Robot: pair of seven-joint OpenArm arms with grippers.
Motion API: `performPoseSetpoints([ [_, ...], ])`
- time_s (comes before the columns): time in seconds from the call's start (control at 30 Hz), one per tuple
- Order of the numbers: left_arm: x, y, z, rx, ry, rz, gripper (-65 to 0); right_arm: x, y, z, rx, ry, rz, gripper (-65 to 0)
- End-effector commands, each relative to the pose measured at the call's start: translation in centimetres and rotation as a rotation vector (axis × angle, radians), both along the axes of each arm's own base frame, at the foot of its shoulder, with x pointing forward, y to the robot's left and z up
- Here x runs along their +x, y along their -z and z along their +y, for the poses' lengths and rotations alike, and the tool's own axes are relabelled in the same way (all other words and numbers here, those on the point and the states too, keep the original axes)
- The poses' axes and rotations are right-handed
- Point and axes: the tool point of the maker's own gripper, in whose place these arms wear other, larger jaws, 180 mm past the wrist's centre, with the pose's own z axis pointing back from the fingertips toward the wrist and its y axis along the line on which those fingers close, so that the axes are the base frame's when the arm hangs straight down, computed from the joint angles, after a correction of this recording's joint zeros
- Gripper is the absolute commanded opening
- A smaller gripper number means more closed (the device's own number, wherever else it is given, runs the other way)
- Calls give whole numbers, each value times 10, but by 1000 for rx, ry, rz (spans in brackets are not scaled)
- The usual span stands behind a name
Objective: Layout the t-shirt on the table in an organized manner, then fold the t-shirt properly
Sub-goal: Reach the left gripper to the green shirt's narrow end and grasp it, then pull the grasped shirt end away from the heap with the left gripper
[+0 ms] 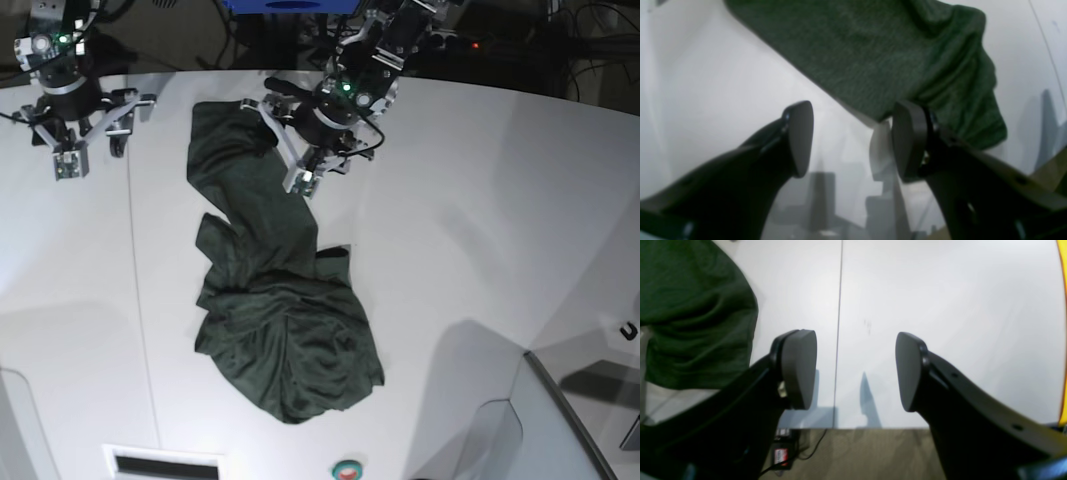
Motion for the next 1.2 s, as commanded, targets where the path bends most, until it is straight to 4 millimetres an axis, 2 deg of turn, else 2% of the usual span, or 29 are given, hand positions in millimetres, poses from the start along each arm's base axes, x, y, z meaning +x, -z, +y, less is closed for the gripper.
performPoseSetpoints([
  [0.0,7,-7,-9,-30,-3,-23,-285,4,-7,0,0,-9,-29,-293],
  [0.23,10,8,-29,-30,20,23,-285,2,-1,-21,-20,44,-15,-293],
  [0.33,1,16,-45,-14,97,37,-286,-1,6,-23,-17,51,3,-293],
  [0.37,-1,18,-49,-7,116,42,-304,-1,7,-24,-18,51,6,-293],
  [0.43,0,19,-51,-1,130,40,-434,-1,7,-24,-18,51,6,-293],
  [0.5,7,17,-45,-1,105,30,-650,-1,7,-24,-18,51,6,-294],
  [0.6,30,5,-11,1,2,-12,-650,0,6,-24,-19,50,5,-294],
  [0.67,43,-9,22,6,-83,-56,-650,3,4,-24,-19,50,-5,-294],
  [0.77,65,-45,69,24,-180,-171,-650,3,9,-24,-15,49,5,-294],
  [0.87,78,-80,118,73,-240,-277,-650,6,14,-22,-5,50,12,-294],
  [1.0,78,-109,188,181,-321,-360,-650,15,16,-19,8,50,3,-294],
  [1.17,50,-121,296,362,-483,-357,-650,31,9,-19,10,49,-35,-294],
])
